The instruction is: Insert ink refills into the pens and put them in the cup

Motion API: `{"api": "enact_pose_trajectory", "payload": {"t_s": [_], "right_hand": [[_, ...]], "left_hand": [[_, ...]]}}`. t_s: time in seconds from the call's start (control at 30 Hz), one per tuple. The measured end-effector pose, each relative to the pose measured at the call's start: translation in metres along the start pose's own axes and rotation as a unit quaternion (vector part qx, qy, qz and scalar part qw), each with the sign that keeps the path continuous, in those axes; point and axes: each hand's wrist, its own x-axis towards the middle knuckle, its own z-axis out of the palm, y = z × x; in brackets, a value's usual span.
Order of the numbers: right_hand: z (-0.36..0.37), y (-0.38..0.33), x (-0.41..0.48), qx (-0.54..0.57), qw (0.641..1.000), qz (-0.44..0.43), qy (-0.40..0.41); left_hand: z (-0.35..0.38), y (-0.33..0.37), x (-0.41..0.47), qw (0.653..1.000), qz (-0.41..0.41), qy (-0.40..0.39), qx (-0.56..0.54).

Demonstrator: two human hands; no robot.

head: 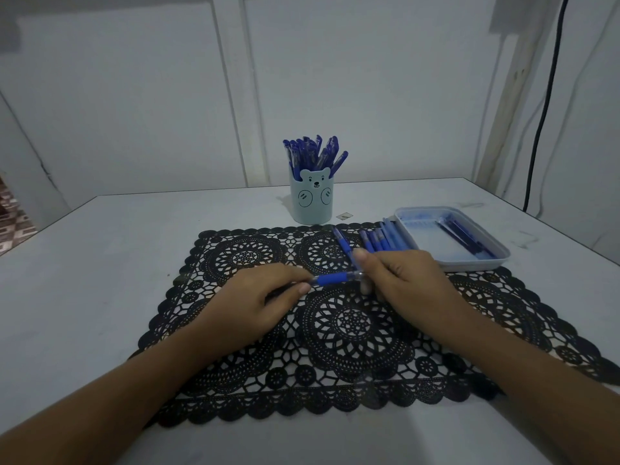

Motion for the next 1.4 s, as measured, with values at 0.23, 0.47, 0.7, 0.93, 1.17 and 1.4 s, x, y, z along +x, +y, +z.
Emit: {"api": "enact_pose_trajectory", "payload": {"t_s": [0.23,0.47,0.7,0.93,1.17,1.4], "right_hand": [[-0.007,0.003,0.002,-0.002,0.998,-0.007,-0.063],[-0.008,0.003,0.001,0.0,0.994,-0.007,-0.11],[-0.009,0.004,0.001,-0.029,0.991,-0.035,-0.129],[-0.007,0.003,0.0,-0.029,0.991,-0.047,-0.122],[-0.005,0.004,0.003,-0.071,0.992,-0.058,-0.084],[-0.016,0.016,0.012,-0.041,0.998,-0.014,0.045]], "left_hand": [[0.001,-0.001,0.001,1.0,0.004,-0.002,0.005],[0.001,-0.003,0.0,1.0,-0.002,0.005,0.008],[0.001,-0.002,0.001,1.0,-0.004,0.007,0.007],[0.0,-0.001,0.001,1.0,-0.01,0.002,0.005],[0.0,0.002,0.001,0.999,0.012,-0.016,0.043],[0.002,-0.001,0.001,0.999,-0.021,-0.005,0.037]]}}
